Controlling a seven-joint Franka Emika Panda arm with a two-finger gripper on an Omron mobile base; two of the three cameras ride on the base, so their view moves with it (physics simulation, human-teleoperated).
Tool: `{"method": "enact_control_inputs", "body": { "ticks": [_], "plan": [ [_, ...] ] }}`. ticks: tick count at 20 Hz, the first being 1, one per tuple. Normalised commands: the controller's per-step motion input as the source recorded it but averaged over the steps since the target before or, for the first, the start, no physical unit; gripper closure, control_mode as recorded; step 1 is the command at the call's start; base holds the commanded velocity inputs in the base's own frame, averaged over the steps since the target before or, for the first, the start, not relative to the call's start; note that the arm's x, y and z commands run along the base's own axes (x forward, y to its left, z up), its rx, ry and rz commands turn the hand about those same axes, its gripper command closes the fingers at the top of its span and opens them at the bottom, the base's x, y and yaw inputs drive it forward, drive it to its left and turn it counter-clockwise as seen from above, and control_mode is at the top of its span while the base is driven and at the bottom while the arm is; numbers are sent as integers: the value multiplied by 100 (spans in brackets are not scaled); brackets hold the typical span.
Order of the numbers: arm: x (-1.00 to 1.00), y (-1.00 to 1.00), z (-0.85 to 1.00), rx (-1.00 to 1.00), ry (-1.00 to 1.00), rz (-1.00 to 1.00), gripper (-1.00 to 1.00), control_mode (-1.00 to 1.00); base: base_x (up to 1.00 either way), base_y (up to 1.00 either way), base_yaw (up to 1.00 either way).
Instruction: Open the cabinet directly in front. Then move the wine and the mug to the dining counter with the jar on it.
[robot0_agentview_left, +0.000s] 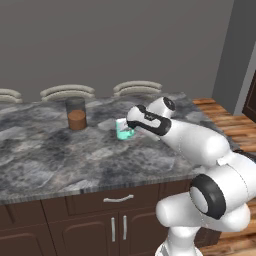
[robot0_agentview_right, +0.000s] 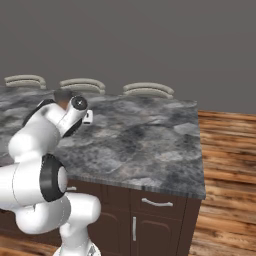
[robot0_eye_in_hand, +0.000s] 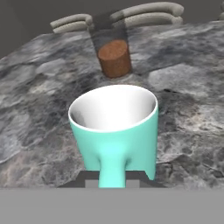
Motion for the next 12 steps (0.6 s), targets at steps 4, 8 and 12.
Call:
{"method": "enact_control_inputs", "body": {
  "ticks": [4, 8, 12],
  "plan": [
    [25, 16, -40, 0, -11, 0, 100, -100, 0, 0, 0],
    [33, 19, -47, 0, -13, 0, 100, -100, 0, 0, 0],
    [39, 18, -46, -1, -5, 0, 100, -100, 0, 0, 0]
  ]
}}
